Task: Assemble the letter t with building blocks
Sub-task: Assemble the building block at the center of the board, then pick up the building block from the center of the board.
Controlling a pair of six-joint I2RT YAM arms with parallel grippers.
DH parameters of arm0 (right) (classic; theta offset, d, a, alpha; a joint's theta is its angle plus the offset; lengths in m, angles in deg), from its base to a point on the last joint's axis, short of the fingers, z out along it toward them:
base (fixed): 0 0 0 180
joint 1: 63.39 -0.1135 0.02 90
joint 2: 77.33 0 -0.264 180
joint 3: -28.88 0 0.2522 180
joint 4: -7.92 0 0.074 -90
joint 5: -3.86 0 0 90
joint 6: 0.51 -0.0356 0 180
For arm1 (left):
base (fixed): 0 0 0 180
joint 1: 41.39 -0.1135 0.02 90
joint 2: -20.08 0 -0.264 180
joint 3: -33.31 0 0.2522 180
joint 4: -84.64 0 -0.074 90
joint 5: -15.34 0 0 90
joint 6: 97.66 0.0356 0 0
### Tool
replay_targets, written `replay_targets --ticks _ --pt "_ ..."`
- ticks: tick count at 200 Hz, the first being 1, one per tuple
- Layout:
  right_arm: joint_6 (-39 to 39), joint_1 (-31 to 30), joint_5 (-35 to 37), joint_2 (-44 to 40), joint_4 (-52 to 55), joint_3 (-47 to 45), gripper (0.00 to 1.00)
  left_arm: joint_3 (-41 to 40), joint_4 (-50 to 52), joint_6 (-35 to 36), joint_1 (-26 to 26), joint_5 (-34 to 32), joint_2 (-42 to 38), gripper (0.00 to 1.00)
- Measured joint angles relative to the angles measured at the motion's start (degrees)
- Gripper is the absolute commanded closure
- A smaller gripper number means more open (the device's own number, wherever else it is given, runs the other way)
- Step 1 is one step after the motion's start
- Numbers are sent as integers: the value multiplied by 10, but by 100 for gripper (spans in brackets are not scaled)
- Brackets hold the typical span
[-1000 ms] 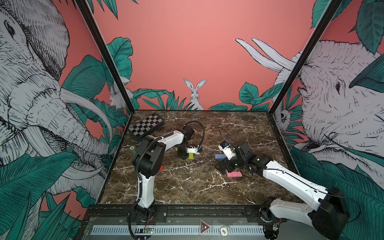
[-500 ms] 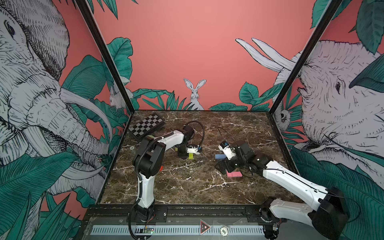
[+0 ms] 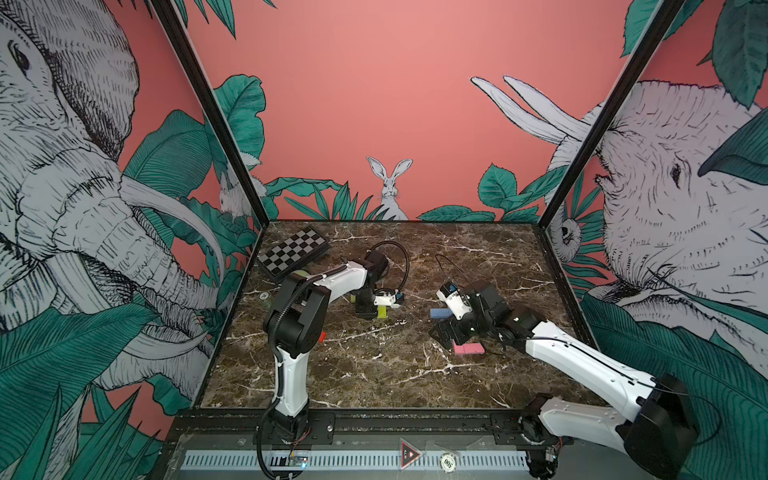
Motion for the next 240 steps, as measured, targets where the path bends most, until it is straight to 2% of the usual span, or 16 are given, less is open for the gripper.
replay_targets --ticks 35,45,69,71,81,84,151,186,213,240 --pt "0 0 0 1 0 0 1 -13 -17 -1 0 -5 -10 37" --pt "0 0 0 1 0 0 1 -16 -20 -1 0 -5 -12 27" --pt "0 0 0 1 0 0 1 -26 -27 -5 -1 -5 -21 24" --pt "0 0 0 1 0 0 1 -28 -27 -5 -2 -5 -22 23" --pt "0 0 0 1 0 0 1 -36 -30 -4 -2 -5 -28 2" --pt "0 0 0 1 0 0 2 -39 -31 -7 -2 -4 -31 1" --pt "0 0 0 4 3 0 1 -84 -35 -19 -12 -4 -89 1" --pt "0 0 0 4 4 0 2 -69 -41 -59 -64 22 -147 3" --pt "0 0 0 4 5 0 2 -59 -53 -74 -98 27 -177 8" --pt "0 0 0 4 5 0 2 -47 -50 -70 -105 26 -167 14"
